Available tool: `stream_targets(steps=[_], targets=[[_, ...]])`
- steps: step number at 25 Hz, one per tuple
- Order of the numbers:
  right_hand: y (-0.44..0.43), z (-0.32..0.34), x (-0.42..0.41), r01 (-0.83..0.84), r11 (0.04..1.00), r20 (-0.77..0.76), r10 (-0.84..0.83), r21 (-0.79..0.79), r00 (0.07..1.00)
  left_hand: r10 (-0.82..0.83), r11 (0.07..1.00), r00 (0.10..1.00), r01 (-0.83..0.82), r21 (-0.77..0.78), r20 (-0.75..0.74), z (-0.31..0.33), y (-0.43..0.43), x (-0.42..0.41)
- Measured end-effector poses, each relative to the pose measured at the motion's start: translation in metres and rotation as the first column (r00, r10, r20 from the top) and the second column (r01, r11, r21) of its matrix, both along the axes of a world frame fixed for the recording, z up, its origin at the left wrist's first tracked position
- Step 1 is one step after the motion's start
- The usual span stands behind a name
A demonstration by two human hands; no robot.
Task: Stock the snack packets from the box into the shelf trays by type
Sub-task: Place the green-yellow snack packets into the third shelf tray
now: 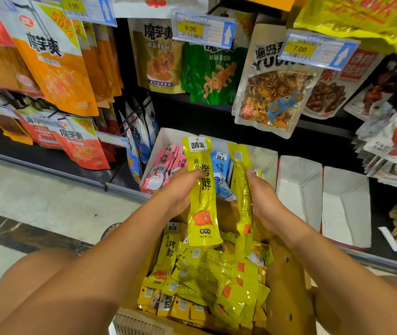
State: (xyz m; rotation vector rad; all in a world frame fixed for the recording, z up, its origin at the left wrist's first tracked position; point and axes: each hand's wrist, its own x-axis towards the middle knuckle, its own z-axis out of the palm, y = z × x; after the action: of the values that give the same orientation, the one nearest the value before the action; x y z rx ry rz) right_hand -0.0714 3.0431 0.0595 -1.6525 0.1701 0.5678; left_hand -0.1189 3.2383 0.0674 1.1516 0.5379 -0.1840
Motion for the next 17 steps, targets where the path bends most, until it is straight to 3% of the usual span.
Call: stream_targets(steps=[2, 5, 10, 17], targets=[[-0.001, 0.008, -0.003, -0.065, 0.997, -0.091, 0.068, 0.03, 0.994, -0.011, 0.999, 1.0, 0.01, 0.033, 0.006, -0.003, 0.0, 0.0], [-0.003, 0.014, -0.004, -0.123, 0.992, -0.069, 0.125, 0.039, 0.99, -0.026, 0.999, 1.0, 0.026, 0.032, -0.001, 0.0, -0.002, 0.0], [-0.003, 0.019, -0.004, -0.049, 0.976, -0.155, 0.083, 0.211, 0.984, -0.016, 0.999, 1.0, 0.016, 0.043, 0.001, -0.002, -0.002, 0.0], [-0.006, 0.017, 0.003, -0.057, 0.994, -0.082, 0.065, 0.094, 0.995, -0.039, 0.988, 0.999, 0.033, 0.153, 0.036, -0.005, -0.004, -0.002]])
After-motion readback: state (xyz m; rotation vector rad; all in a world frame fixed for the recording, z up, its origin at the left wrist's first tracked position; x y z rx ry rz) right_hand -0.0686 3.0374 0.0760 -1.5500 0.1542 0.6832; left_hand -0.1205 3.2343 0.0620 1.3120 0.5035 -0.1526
